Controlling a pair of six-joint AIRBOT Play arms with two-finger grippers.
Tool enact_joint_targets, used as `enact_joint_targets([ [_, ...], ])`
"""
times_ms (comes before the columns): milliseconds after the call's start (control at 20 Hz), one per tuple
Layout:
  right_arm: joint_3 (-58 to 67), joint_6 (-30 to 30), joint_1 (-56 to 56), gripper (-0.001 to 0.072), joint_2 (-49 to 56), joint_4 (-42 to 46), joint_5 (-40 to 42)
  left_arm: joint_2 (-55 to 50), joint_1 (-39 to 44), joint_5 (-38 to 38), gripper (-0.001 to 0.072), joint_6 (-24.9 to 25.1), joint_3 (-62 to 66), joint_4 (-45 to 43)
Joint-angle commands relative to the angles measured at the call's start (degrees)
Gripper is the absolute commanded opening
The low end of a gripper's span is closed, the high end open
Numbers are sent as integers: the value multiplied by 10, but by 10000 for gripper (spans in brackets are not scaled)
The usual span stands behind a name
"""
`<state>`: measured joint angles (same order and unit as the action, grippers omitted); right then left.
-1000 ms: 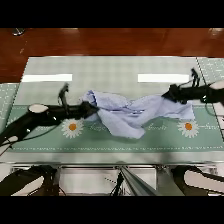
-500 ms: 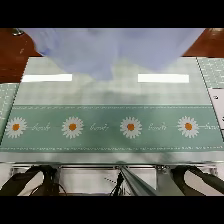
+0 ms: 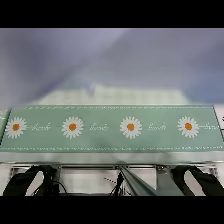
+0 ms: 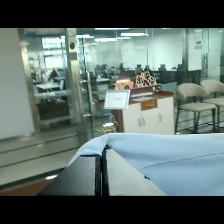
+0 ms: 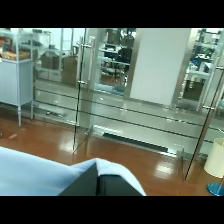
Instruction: Fold the shirts.
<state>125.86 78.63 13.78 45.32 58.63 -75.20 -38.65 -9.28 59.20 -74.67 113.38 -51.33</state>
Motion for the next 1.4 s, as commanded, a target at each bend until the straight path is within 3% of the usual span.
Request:
enact_joint_targets([
  [0, -8, 2, 0, 30, -20, -3, -39, 28, -1, 59, 16, -22, 8, -53],
  [150, -80, 2, 0, 30, -20, -20, -70, 24, -1, 130, 16, -41, -38, -53],
  [300, -237, -25, 0, 30, -20, -119, -61, 23, -1, 161, 16, -71, -158, -56],
  [400, -372, -55, 0, 30, -18, -157, -20, 16, -1, 143, 16, -82, -264, -57],
  [600, -556, -125, -9, 30, 54, -202, 59, -21, 0, 12, 16, -82, -475, -56],
  [750, -562, -167, -50, 30, 182, -218, 116, -97, 0, -104, 16, -81, -557, -55],
  [950, -465, -166, -71, 30, 378, -232, 186, -223, 2, -201, 17, -80, -557, -1],
  [1100, -354, -115, -68, 30, 504, -254, 216, -288, 16, -252, 17, -79, -557, 15],
  [1250, -281, -37, -67, 34, 583, -261, 215, -334, 41, -251, 18, -79, -557, 21],
  [1300, -274, -3, -67, 186, 595, -262, 220, -343, 49, -251, 116, -79, -557, 21],
  [1350, -274, 16, -64, 493, 598, -260, 218, -347, 52, -249, 504, -79, -557, 21],
])
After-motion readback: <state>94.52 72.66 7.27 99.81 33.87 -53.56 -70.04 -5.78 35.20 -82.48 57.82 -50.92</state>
